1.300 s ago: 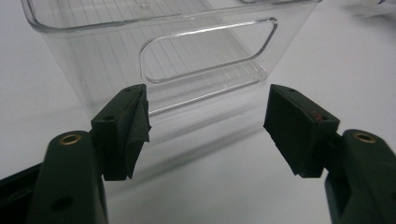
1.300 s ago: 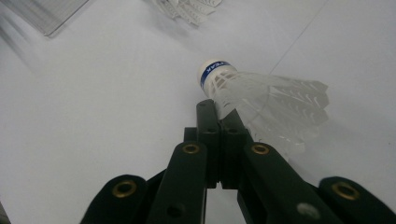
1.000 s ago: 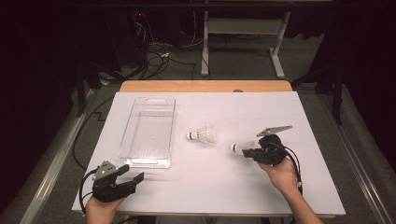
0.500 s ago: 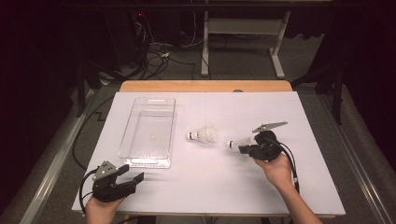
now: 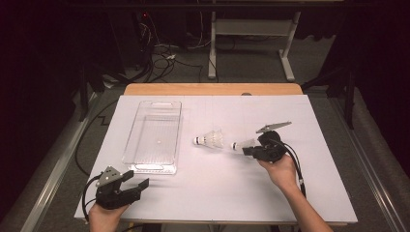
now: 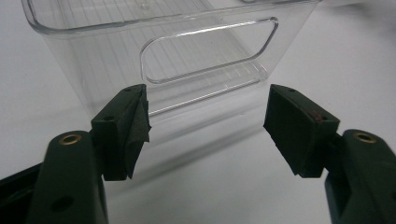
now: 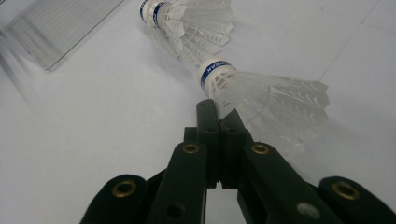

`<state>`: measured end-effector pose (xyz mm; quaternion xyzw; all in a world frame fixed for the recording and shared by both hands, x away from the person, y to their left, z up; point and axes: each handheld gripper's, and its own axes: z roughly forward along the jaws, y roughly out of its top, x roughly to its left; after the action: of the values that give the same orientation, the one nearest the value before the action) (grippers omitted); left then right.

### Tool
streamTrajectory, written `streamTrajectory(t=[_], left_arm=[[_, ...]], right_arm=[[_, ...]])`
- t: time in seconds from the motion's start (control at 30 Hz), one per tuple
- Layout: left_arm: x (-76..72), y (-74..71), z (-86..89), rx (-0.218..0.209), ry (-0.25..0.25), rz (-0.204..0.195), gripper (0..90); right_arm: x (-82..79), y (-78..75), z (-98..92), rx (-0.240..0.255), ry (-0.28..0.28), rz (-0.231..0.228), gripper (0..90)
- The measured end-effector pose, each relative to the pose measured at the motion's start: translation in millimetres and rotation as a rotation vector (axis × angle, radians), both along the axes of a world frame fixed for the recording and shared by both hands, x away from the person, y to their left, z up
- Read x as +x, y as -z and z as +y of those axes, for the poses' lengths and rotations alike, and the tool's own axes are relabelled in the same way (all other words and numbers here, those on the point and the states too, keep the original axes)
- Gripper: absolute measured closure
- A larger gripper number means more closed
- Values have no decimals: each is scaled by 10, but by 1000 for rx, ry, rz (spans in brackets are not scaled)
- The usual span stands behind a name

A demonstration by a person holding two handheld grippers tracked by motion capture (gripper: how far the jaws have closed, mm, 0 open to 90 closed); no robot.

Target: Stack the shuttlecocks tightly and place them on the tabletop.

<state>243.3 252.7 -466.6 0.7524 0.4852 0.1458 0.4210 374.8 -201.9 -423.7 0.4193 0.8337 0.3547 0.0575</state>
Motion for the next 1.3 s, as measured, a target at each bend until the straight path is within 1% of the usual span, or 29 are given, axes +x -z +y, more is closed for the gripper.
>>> streamTrajectory(t=[0.27,0.7,1.0,1.13,1.3], left_arm=[[1,-1,0,3,1,0,318],[3,1,-2,3,0,-1,318],[4,1,-2,2,1,0,318],[6,0,2,2,2,2,318],[6,1,0,2,2,1,318]], right_arm=[[82,-11,40,3,8,-3,900],[194,-32,128,3,2,0,900],[274,0,206,4,-8,12,900],[292,11,234,9,-11,5,900],[317,14,277,7,-13,12,900]])
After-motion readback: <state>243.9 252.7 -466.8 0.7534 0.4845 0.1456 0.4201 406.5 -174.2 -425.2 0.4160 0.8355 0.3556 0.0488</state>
